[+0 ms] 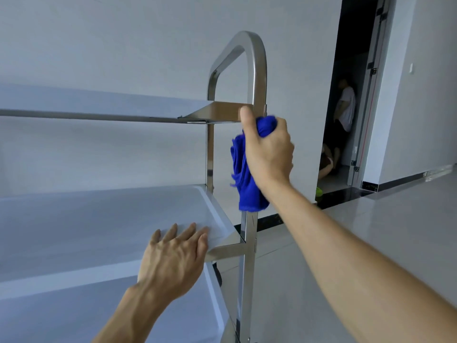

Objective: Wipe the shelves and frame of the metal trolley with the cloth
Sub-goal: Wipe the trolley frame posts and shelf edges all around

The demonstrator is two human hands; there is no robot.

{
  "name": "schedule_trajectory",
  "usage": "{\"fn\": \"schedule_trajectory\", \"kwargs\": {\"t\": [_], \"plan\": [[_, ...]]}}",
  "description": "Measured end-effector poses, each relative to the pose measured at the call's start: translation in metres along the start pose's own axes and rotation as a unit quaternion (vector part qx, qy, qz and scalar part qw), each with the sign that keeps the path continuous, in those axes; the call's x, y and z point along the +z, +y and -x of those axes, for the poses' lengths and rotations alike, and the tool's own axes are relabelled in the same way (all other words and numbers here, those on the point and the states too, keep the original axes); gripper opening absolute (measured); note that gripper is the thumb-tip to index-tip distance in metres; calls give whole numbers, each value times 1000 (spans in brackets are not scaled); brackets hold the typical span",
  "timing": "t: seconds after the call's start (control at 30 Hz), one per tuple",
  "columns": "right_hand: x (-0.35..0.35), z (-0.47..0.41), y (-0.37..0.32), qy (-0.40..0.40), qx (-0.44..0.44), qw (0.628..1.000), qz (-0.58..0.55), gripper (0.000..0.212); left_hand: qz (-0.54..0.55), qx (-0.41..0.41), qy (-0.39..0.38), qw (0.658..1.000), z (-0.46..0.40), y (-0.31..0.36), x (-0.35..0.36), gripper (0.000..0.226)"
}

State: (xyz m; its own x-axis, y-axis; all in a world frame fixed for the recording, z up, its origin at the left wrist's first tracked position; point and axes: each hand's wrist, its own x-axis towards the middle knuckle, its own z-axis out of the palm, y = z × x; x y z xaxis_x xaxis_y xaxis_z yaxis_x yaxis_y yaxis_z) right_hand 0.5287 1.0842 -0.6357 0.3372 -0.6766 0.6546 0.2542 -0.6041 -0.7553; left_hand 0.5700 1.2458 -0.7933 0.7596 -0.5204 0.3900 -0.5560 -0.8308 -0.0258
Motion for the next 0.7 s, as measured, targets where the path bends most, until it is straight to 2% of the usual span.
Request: {"fn": "schedule_trajectory", "kwargs": {"t": [0.1,0.17,0.27,0.33,0.47,0.57,0.7], "plan": [[-1,41,45,-15,-4,1000,-9,49,1,0,1,1000,0,-1,2,73],[-6,67,76,-49,17,998,-45,45,4,-7,2,1000,0,-2,4,64],[-11,88,100,-99,51,991,-79,44,-2,-5,8,1000,1,-2,3,69],[-11,83,94,-102,61,988,-94,45,0,-8,7,1000,1,-3,1,63],[-8,40,52,-56,34,992,-109,46,14,-8,10,1000,3,-3,0,58],[-9,16,28,-68,16,990,-123,52,13,-3,10,1000,7,-5,0,53],[-10,28,39,-89,-10,990,-109,48,14,-1,15,1000,11,-11,-4,53]]}}
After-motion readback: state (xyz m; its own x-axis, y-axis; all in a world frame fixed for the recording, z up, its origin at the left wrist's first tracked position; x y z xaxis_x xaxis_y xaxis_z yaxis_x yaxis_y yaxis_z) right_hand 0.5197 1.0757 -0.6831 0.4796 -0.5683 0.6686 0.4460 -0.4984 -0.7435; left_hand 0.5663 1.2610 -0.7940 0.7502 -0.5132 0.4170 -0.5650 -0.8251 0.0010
